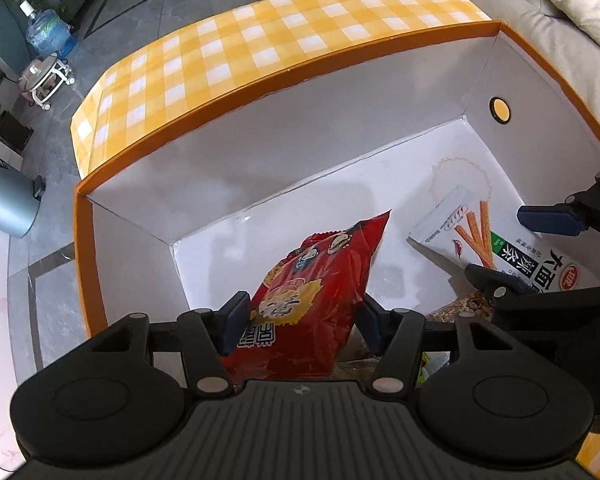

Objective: Organize snacks
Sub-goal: 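Carry both held bags over the orange box and lower them inside, then open both tools to release the bags into the box and withdraw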

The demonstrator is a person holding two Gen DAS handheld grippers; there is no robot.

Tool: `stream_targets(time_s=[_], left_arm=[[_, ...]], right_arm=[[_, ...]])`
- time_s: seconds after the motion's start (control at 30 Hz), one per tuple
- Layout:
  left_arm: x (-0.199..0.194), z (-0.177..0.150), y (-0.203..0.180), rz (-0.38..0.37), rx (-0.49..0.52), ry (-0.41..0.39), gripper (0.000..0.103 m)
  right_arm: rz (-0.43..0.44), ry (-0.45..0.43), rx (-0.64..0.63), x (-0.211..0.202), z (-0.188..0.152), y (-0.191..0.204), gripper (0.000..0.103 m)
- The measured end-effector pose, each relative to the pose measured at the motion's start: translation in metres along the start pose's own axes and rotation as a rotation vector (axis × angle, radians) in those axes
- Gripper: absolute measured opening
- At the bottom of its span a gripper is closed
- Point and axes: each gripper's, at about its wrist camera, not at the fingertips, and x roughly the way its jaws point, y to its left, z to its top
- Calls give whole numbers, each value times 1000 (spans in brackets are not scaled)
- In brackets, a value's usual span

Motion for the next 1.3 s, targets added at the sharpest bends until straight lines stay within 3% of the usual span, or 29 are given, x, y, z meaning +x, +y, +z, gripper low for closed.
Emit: stream_targets(time_s=[0.13, 0.37, 0.5, 0.63, 0.9, 1.3], left_arm=[[-5, 0, -2, 1, -9, -20, 87], [-13, 3, 3, 6, -25, -61, 89], [-32, 1, 12, -23, -77, -137, 90], [-47, 0, 18, -52, -108, -167, 90], [-88, -17, 18, -9, -111, -281, 90], [-154, -72, 4, 46, -106, -457, 90]], right_arm=[[-4, -5, -3, -4, 1, 0, 57], [22, -6, -31, -13, 2, 7, 73], [11, -12, -31, -22, 3, 8, 89], [25, -17, -19, -33, 6, 5, 91], [30, -79, 40, -65, -4, -3, 99], [108, -314, 209, -138, -52, -9, 99]])
